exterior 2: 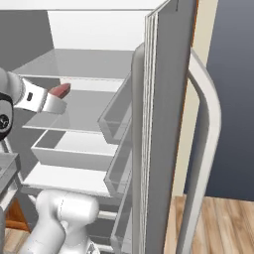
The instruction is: Take the cheese, steak, and cucumber from the fridge and place them on the plate on the dining counter to create an appetizer plate.
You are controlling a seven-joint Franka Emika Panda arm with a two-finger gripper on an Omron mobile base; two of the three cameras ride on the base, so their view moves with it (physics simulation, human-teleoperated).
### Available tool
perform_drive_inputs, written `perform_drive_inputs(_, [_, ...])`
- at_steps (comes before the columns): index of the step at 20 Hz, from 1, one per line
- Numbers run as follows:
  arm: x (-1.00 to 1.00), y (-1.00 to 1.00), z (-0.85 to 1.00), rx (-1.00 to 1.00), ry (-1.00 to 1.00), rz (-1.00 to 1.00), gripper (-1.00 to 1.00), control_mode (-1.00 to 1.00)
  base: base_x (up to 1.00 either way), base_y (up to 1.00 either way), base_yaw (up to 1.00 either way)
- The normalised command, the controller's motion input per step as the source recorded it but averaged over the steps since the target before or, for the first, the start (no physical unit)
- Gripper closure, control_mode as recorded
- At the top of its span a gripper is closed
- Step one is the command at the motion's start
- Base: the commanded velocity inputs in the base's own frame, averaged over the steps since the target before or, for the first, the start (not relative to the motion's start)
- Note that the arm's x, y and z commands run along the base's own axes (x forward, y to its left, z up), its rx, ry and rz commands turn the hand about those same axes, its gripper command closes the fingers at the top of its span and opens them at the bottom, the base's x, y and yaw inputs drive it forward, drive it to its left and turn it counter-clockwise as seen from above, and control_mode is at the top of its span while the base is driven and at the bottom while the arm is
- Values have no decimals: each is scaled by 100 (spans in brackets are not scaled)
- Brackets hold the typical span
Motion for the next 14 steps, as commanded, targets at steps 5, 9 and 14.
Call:
perform_drive_inputs(5, [0,0,0,0,0,0,100,100,-100,0,0])
perform_drive_inputs(9, [0,0,0,0,0,0,100,100,-100,0,0])
perform_drive_inputs(14, [0,0,0,0,0,0,100,100,-100,0,0])
